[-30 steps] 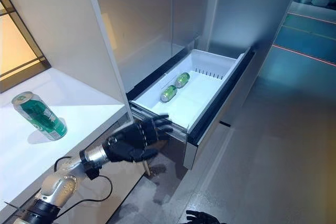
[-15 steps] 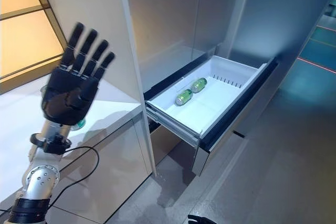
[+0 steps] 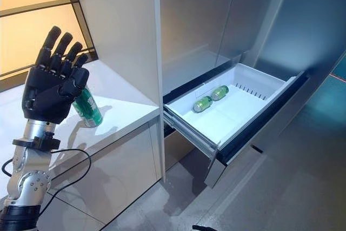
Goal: Put drinks into fridge and close the fridge
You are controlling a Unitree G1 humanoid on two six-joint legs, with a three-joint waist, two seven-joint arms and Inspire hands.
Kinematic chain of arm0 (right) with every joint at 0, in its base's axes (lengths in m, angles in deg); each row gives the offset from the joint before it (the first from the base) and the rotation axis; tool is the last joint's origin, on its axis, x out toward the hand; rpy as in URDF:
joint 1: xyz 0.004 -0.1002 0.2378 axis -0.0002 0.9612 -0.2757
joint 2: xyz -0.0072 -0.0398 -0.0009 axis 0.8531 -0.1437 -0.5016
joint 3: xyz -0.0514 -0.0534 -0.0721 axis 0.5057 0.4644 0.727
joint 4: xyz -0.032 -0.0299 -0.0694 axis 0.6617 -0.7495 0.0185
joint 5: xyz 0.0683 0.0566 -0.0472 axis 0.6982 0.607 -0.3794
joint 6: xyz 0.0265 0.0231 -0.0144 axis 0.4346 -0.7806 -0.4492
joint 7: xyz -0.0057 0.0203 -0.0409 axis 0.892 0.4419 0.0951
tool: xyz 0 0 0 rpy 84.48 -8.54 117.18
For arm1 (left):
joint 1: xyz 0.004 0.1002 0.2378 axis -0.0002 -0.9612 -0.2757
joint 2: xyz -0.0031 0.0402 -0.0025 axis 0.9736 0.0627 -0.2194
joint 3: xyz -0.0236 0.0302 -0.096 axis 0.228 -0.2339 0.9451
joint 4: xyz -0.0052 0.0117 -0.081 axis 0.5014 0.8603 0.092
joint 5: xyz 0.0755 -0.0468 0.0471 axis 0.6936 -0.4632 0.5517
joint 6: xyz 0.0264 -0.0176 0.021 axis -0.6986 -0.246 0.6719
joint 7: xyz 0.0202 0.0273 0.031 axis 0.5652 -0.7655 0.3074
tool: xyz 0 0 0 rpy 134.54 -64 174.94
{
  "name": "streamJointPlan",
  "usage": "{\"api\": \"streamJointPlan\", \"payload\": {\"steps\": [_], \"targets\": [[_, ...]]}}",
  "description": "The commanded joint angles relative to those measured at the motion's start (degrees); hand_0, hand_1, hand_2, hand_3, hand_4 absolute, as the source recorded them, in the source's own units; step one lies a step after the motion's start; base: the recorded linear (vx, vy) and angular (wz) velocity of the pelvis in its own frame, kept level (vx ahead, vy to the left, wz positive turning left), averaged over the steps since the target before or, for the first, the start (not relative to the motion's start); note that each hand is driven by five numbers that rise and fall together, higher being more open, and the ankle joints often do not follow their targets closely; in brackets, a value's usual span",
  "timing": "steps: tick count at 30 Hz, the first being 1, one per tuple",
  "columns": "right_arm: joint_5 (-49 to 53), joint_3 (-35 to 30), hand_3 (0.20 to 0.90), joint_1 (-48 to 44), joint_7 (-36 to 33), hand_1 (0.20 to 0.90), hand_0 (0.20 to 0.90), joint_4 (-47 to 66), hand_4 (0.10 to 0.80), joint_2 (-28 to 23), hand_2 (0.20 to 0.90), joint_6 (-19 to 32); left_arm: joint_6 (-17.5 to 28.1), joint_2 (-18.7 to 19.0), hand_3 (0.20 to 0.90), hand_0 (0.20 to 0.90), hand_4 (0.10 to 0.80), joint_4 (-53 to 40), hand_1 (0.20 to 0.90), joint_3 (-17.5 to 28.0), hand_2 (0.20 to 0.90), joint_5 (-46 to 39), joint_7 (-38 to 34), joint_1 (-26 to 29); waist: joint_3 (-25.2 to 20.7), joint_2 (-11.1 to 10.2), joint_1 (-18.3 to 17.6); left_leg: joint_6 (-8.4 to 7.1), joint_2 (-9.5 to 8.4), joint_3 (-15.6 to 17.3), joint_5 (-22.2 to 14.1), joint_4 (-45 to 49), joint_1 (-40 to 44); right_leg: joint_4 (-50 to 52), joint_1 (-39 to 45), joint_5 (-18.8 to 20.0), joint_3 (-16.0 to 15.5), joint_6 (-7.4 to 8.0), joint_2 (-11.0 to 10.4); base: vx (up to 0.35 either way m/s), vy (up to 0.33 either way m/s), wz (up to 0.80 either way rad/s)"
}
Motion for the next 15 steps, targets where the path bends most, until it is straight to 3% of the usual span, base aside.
{"api": "streamJointPlan", "payload": {"steps": [1, 8, 15], "targets": [[-0.4, 2.1, 0.900, -1.6, 0.8, 0.900, 0.900, -0.4, 0.800, 1.1, 0.900, -0.3, 7.7, 2.8, 0.900, 0.900, 0.800, -0.2, 0.900, 6.6, 0.900, 3.9, -3.1, 3.5, -0.6, -0.5, 0.7, -0.49, -0.75, 1.9, -4.8, 0.1, 1.4, 3.6, -1.4, -3.0, -0.7, 0.57, 0.6, 0.000, 0.000, 0.00], [-1.0, 1.5, 0.900, -1.0, 1.2, 0.900, 0.900, 0.5, 0.800, 0.6, 0.900, -1.0, 10.8, 3.5, 0.900, 0.900, 0.800, 4.6, 0.900, 8.1, 0.900, 7.5, -5.5, 2.5, -0.5, -0.6, 0.2, -0.56, -0.57, 2.6, -4.9, 0.1, 1.8, 3.9, -1.3, -3.2, -0.4, 0.63, 0.7, 0.000, 0.000, 0.00], [-1.7, 0.7, 0.900, -0.9, 1.6, 0.900, 0.900, 0.4, 0.800, 0.3, 0.900, -1.1, 9.7, 4.5, 0.900, 0.900, 0.800, 5.9, 0.900, 8.4, 0.900, 11.1, -7.8, 2.4, -0.7, -0.5, -0.2, -0.65, -0.34, 3.3, -5.0, 0.0, 2.0, 3.7, -1.2, -3.1, 0.1, 0.76, 0.8, 0.000, 0.000, 0.00]]}}
